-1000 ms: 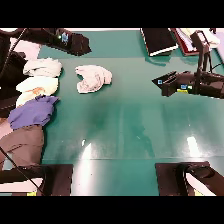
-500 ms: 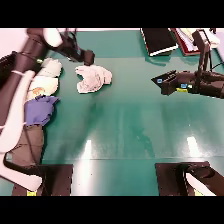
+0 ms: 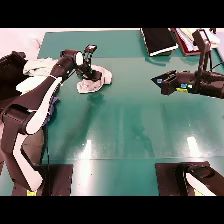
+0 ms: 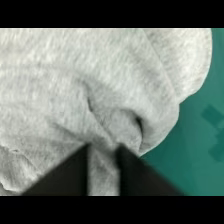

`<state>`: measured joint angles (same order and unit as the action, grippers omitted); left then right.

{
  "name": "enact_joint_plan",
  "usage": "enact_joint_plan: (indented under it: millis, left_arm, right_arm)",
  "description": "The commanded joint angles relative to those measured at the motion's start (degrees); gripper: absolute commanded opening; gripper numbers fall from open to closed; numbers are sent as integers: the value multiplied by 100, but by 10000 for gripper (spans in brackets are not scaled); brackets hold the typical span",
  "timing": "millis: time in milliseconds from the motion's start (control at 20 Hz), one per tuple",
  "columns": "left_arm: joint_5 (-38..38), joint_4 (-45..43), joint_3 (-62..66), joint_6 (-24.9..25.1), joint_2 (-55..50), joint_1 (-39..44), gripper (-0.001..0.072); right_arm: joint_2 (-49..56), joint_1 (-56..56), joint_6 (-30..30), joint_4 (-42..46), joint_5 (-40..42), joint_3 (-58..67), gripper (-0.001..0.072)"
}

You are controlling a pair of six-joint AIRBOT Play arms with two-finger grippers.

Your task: Fold the shirts.

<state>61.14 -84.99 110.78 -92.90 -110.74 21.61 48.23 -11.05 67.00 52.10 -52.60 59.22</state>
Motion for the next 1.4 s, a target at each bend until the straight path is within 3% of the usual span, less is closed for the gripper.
enact_joint_plan:
  millis: [0, 150, 400, 600, 900, 1000, 1050, 1100, 1200, 1350]
  left_arm:
    - [131, -28, 247, -61, -2, 0, 20]
    - [481, -337, 870, -63, 413, 0, 19]
    - [-455, -636, 894, 37, 2752, 20, 18]
    - [-529, -457, 890, 396, 4072, 487, 18]
    - [-247, -417, -37, 979, 3967, 1971, 20]
    - [-42, 7, -476, 1058, 3724, 2142, 34]
    - [7, 586, -678, 1067, 3582, 2138, 306]
    - [-20, 1025, -848, 1073, 3460, 2138, 504]
    - [-57, 1250, -953, 1141, 3300, 2103, 505]
    - [13, 739, -949, 944, 3289, 1425, 505]
  right_arm:
    - [0, -4, 0, 0, 13, 15, 12]
    - [2, -4, 0, 9, 15, 409, 11]
    - [0, -2, -2, 66, 11, 1578, 12]
    - [0, 160, -2, 63, 11, 2321, 11]
    - [-2, 754, 2, 37, -52, 2686, 12]
    - [-13, 839, 2, 39, -181, 2686, 11]
    - [-11, 866, 2, 39, -258, 2686, 11]
    - [-11, 874, 2, 39, -330, 2684, 11]
    - [-13, 874, 2, 39, -348, 2686, 11]
    - [-13, 874, 2, 39, -350, 2686, 11]
